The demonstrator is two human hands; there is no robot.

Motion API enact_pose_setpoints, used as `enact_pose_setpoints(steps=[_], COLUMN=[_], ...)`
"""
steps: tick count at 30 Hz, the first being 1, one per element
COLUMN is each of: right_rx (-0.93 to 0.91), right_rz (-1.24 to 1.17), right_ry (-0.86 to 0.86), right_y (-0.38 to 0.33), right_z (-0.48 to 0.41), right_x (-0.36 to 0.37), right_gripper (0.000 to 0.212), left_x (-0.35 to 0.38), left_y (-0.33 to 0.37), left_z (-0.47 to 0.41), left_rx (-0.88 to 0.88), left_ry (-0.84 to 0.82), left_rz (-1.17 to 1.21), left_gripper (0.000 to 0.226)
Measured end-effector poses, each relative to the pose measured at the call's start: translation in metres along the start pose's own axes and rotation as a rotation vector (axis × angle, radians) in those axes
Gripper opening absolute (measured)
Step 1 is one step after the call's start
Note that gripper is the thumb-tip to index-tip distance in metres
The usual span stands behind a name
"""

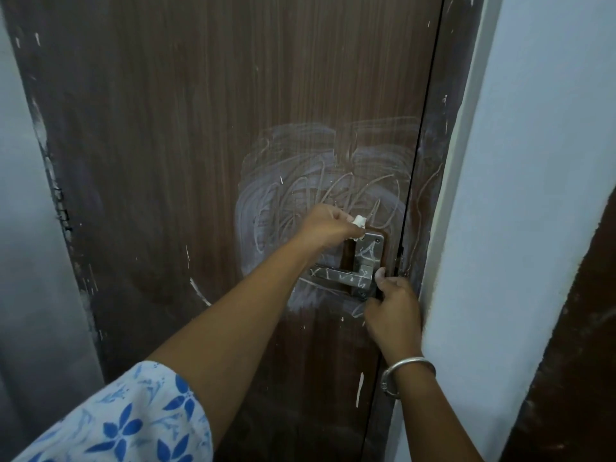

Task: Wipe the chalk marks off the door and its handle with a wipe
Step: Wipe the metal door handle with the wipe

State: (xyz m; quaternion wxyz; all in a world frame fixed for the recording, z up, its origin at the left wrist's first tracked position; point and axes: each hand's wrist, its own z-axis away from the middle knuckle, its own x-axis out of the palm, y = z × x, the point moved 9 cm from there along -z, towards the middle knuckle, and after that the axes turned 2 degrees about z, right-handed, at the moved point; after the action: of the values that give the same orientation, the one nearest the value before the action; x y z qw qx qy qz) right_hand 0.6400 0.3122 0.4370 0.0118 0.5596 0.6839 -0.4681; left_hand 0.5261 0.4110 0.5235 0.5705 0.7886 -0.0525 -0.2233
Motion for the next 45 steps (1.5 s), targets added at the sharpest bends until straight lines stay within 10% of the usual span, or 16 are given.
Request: enact_pose_setpoints(steps=[16,22,45], right_rx=[-0.113,-0.100,-0.302], right_rz=[-0.431,-0.251,0.105], right_ry=[0.220,0.472,0.391], right_y=[-0.061,-0.050,-0.080], right_z=[-0.013,-0.016,-0.030], right_x=[-0.036,-0.066,-0.042], right_gripper=[0.025,0.014,0.008], left_x=[-0.006,-0.034,-0.040], left_y=[0.003,-0.010,-0.066], left_z=[0.040,0.038,0.042], left_rx=[0.161,0.190,0.151], left_ry=[-0.092,0.065,0.061], left_rz=[0.106,0.105,0.118], left_gripper=[0.027,0.030,0.042])
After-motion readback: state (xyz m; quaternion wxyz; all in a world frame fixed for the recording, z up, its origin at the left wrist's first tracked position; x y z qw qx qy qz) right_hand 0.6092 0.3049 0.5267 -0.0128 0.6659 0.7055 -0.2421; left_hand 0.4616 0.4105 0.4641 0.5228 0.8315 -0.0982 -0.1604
